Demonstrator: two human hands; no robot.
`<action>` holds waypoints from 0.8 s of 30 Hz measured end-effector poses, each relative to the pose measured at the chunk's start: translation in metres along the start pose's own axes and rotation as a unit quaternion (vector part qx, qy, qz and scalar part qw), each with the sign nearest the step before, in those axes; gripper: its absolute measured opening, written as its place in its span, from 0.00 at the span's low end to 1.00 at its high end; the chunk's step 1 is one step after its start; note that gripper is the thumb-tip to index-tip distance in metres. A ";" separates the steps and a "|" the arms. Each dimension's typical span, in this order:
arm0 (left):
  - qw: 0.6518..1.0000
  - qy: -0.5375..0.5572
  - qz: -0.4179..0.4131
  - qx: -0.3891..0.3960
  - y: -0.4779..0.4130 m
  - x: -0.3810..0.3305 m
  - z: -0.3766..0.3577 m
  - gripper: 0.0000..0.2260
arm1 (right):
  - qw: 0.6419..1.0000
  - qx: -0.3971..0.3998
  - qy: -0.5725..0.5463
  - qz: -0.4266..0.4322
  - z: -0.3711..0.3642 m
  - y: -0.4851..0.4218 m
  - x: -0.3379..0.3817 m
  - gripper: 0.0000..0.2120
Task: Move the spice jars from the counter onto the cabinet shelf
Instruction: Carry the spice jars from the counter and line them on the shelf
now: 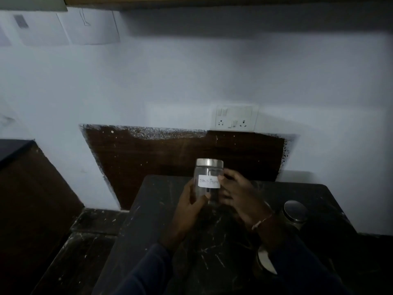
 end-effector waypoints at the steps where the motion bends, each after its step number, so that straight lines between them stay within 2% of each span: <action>1: 0.999 -0.023 -0.035 0.012 -0.006 -0.022 0.000 0.27 | 1.000 0.007 0.005 0.024 -0.002 -0.001 0.024 0.18; 4: 0.986 -0.083 -0.143 0.024 -0.033 -0.106 0.000 0.28 | 0.992 0.040 0.026 0.120 -0.018 0.003 0.112 0.31; 6: 0.975 -0.096 -0.201 0.025 -0.044 -0.157 -0.003 0.28 | 0.980 0.057 0.040 0.188 -0.028 0.015 0.172 0.33; 9: 0.948 -0.101 -0.301 0.001 -0.056 -0.249 -0.007 0.32 | 0.943 0.054 0.091 0.316 -0.043 0.038 0.273 0.31; 12: 0.919 -0.104 -0.380 -0.017 -0.066 -0.332 -0.014 0.28 | 0.891 0.034 0.133 0.433 -0.057 0.057 0.359 0.27; 15: 0.894 -0.106 -0.434 -0.014 -0.078 -0.393 -0.022 0.25 | 0.847 -0.010 0.146 0.511 -0.063 0.061 0.421 0.24; 18: 0.880 -0.139 -0.455 -0.014 -0.096 -0.433 -0.028 0.26 | 0.824 -0.057 0.154 0.543 -0.059 0.046 0.462 0.24; 20: 0.864 -0.190 -0.465 -0.027 -0.109 -0.446 -0.032 0.23 | 0.815 -0.090 0.168 0.548 -0.054 0.027 0.477 0.25; 24: 0.784 -0.397 -0.473 -0.066 -0.141 -0.449 -0.046 0.13 | 0.815 -0.139 0.179 0.533 -0.041 -0.018 0.497 0.23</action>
Point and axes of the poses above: each hand's wrist, its own y-axis away from the middle knuckle, its own z-axis out of the back of the hand, x = y × z, the point moved 9 cm from there along -y, towards the middle knuckle, and after that the axes turned 10 degrees about -x, right-handed, at the moved point
